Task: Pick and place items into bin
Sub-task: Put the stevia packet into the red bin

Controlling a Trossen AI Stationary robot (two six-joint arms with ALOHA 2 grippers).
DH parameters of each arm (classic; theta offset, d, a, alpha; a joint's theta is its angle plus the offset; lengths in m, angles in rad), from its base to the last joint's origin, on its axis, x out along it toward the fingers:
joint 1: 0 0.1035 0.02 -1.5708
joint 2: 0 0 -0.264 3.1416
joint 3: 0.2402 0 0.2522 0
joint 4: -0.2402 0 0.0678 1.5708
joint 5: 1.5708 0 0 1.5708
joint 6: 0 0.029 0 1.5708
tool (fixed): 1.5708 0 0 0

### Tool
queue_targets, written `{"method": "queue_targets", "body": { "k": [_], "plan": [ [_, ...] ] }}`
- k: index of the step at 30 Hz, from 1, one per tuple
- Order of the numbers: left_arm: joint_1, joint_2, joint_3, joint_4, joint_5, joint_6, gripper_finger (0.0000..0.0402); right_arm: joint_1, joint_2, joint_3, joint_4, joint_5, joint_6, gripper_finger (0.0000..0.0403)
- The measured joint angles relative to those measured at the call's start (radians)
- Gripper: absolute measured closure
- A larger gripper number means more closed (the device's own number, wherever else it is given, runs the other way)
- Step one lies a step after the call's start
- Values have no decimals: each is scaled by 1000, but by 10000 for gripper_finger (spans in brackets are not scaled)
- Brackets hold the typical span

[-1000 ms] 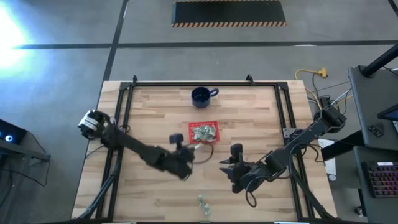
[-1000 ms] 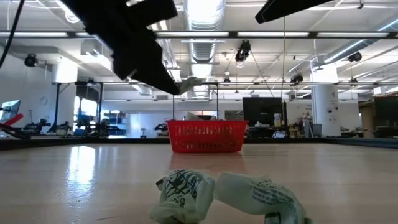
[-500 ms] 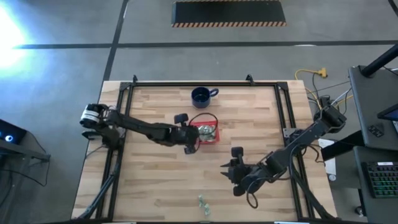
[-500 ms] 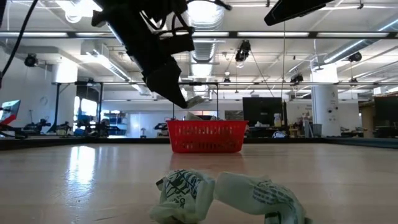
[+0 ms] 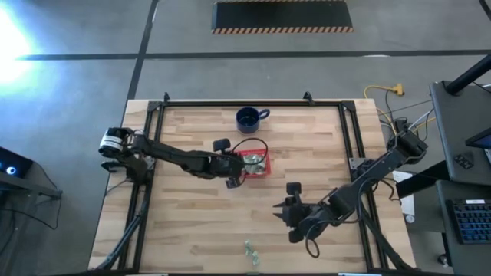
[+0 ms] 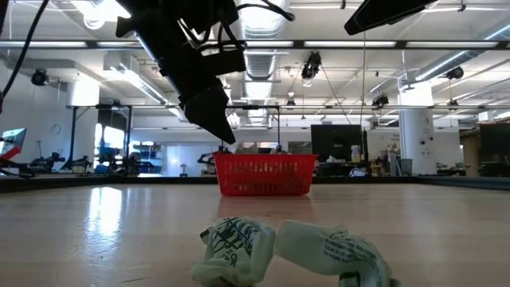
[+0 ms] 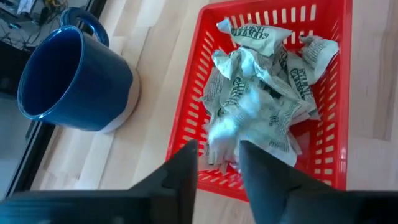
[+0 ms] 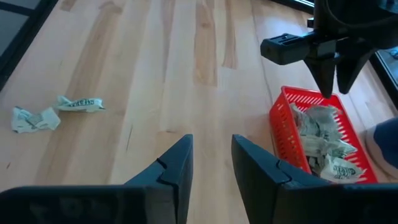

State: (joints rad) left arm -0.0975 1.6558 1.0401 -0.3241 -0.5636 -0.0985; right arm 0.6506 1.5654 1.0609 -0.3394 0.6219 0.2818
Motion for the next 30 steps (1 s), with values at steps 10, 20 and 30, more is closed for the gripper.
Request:
{"method": "queue_targets", "body": {
  "k": [10,20,30],
  "plan": [
    [-12,-33,0,-35,54,-56,237,0,0,-34,17,-2,19,305],
    [-150,-112,-8,-76,174,4,235,0,1,-87,138,-72,-3,298],
    [-331,-117,-38,-76,175,28,235,-9,63,-170,556,-278,-224,301]
  ]
}}
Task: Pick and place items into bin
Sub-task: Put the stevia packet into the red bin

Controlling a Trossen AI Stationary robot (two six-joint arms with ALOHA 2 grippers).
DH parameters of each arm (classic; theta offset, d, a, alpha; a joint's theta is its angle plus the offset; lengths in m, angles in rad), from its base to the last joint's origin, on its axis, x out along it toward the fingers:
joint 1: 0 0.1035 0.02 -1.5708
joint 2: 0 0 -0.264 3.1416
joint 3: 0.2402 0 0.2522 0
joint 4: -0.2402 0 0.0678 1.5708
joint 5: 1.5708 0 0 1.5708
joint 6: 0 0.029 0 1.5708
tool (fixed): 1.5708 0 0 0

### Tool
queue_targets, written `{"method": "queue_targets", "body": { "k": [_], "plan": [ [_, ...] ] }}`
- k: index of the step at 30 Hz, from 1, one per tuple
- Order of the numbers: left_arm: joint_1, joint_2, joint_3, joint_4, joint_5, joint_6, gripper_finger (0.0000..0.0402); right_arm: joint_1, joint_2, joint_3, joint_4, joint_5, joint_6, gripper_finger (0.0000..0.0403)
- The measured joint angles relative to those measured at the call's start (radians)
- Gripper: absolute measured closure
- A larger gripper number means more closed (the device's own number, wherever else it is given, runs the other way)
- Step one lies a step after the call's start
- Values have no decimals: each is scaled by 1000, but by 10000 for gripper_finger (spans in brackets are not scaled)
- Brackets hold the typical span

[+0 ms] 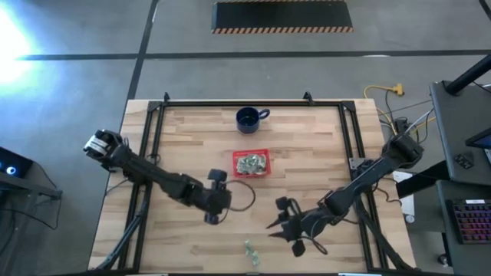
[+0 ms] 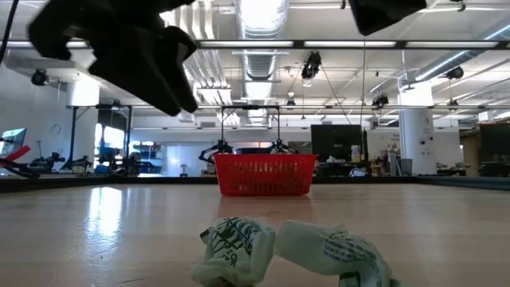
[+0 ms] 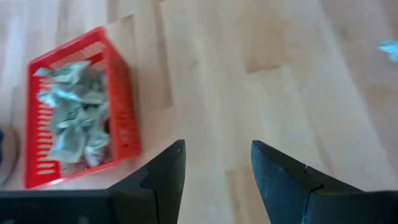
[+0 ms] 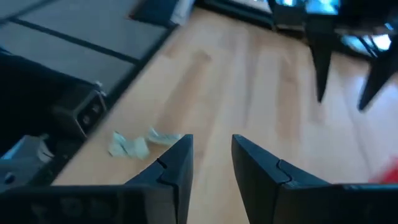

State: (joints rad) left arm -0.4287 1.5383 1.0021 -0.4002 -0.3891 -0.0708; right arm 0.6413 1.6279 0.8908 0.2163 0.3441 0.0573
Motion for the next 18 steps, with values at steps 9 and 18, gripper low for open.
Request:
{"method": "queue_targets", "body": {
  "k": [9,18],
  "plan": [
    [-69,-16,-38,9,-19,6,235,-94,175,31,140,-186,-101,294],
    [-64,-100,-216,206,-95,48,235,-229,328,144,142,-554,-88,282]
  ]
}}
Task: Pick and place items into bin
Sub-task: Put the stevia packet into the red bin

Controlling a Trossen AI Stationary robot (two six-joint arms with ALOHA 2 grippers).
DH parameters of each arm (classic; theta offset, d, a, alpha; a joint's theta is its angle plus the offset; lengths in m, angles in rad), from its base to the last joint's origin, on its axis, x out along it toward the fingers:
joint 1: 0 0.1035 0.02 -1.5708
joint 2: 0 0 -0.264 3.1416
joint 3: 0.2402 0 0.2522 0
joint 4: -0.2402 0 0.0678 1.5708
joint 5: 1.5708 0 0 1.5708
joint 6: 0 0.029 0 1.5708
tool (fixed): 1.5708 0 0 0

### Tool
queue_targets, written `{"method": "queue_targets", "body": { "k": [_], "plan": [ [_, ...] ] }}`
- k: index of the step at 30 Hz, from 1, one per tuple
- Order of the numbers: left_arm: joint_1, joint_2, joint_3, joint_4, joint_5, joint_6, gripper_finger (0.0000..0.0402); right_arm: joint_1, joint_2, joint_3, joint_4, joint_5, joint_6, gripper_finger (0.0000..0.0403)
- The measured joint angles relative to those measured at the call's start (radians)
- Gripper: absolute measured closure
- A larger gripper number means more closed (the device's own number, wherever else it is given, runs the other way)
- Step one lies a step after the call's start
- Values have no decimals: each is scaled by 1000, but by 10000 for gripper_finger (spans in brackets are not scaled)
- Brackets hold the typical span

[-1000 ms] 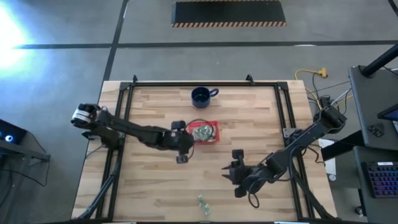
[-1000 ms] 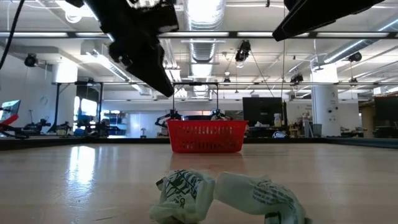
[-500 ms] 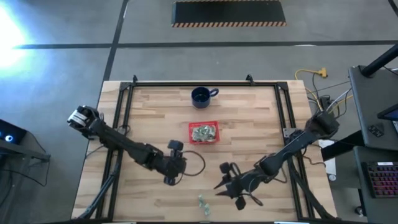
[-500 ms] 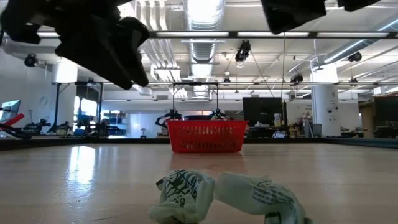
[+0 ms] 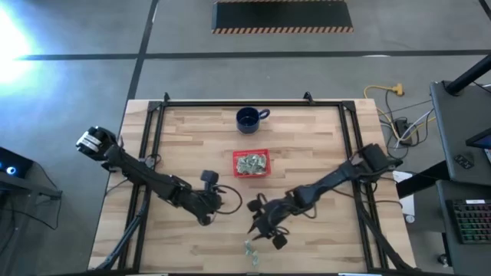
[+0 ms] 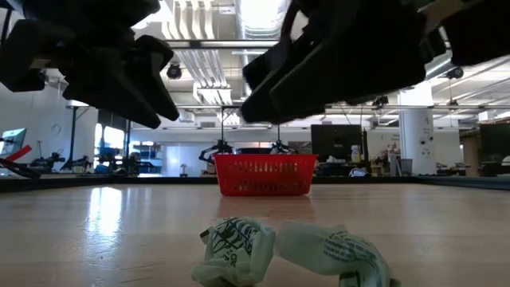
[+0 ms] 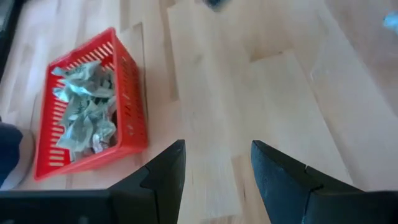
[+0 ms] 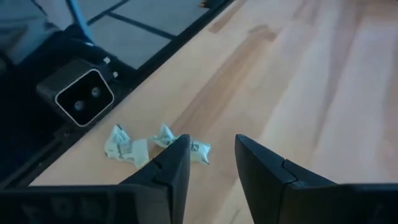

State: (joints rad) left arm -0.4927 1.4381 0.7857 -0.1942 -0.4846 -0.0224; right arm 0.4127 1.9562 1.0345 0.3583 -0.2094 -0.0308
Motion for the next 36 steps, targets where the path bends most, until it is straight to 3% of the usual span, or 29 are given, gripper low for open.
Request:
{"method": "queue_targets", "body": {
  "k": [8,18,36],
  "plan": [
    [-1,-113,-91,57,-1,-87,235,-10,134,122,-51,-85,-29,271],
    [-25,-165,-132,94,1,-109,235,-16,213,218,-154,-88,-17,272],
    [-32,-166,-138,89,1,-123,235,-29,212,206,-175,-80,-25,343]
  ]
}}
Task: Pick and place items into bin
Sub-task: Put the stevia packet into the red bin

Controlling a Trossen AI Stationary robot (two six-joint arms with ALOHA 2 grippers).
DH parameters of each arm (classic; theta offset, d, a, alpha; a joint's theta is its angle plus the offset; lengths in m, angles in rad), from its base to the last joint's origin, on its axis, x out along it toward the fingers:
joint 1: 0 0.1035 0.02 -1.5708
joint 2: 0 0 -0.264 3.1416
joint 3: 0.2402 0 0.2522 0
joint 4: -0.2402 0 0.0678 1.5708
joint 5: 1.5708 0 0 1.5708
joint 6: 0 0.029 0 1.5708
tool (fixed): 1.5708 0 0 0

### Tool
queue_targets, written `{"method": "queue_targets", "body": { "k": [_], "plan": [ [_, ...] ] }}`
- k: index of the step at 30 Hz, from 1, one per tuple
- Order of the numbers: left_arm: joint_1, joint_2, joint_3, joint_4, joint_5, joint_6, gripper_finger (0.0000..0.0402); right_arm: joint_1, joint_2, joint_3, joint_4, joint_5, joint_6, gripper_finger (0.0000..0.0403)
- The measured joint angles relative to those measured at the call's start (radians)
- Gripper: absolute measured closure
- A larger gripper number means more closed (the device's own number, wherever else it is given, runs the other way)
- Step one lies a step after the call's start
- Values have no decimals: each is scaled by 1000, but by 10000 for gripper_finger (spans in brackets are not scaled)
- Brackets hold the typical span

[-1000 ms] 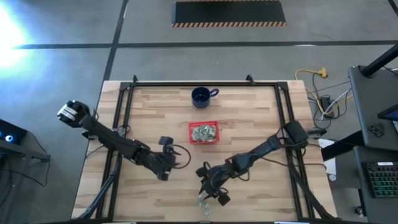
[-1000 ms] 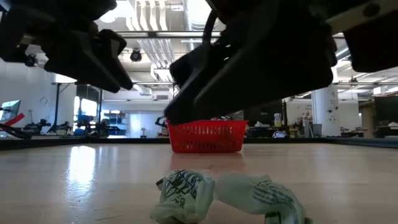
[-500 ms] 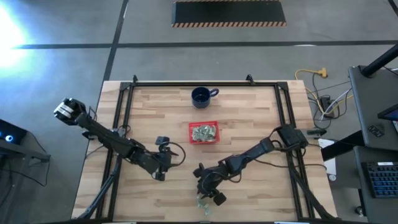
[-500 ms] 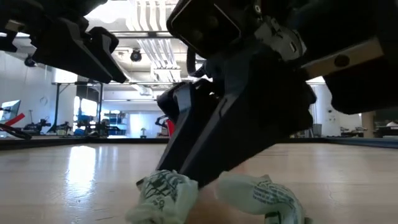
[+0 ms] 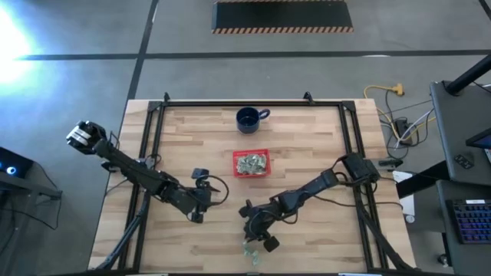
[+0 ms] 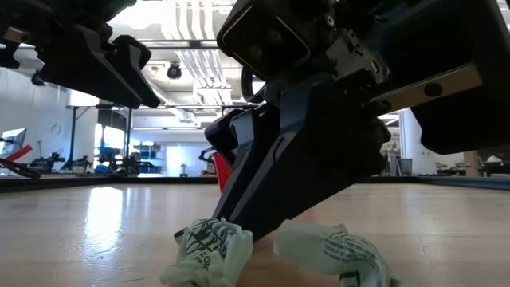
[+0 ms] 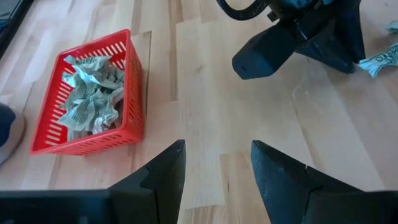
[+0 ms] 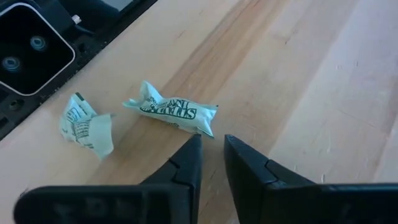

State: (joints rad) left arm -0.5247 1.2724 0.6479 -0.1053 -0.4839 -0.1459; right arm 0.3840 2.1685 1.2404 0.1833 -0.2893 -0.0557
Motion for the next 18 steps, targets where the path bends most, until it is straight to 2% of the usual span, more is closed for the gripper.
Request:
{"method": "queue_targets", "body": {
  "k": [6,18],
  "plan": [
    [0,0,0,1,0,-1,235,0,0,0,0,1,1,338],
    [0,0,0,0,0,-5,235,1,0,5,-1,4,0,280]
  ]
}}
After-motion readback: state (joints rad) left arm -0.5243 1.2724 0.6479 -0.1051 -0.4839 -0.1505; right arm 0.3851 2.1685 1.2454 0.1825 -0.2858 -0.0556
